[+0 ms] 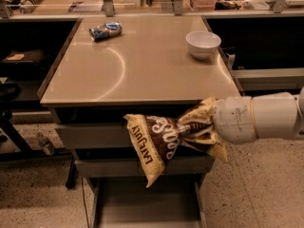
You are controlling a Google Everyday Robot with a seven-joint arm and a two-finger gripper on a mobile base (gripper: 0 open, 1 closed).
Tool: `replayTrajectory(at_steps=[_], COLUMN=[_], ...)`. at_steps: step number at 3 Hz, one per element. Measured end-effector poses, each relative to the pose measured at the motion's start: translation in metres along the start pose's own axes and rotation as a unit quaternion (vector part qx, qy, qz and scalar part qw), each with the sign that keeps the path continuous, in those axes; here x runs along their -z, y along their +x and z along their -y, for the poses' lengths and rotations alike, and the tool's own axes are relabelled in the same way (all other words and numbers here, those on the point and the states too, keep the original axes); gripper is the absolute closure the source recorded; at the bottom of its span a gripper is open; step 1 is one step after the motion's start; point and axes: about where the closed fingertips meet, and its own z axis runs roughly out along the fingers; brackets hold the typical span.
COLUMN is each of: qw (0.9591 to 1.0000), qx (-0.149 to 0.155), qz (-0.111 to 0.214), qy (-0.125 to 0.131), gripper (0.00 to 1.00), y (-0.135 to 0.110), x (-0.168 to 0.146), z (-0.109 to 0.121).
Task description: Pick brown chip bag from bottom drawer and place on counter
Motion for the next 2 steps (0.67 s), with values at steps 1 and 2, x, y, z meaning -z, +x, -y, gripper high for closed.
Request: replayTrajectory(at_steps=[1, 2], qw=[0.9988, 0.998], qx=[0.049, 0.062], qz=[0.007, -0.002], qy=[-0.008, -0.014], gripper=[1.0, 1.0], y=[-0.025, -0.023], x=[0.0, -0.003], z=[0.055, 0.111])
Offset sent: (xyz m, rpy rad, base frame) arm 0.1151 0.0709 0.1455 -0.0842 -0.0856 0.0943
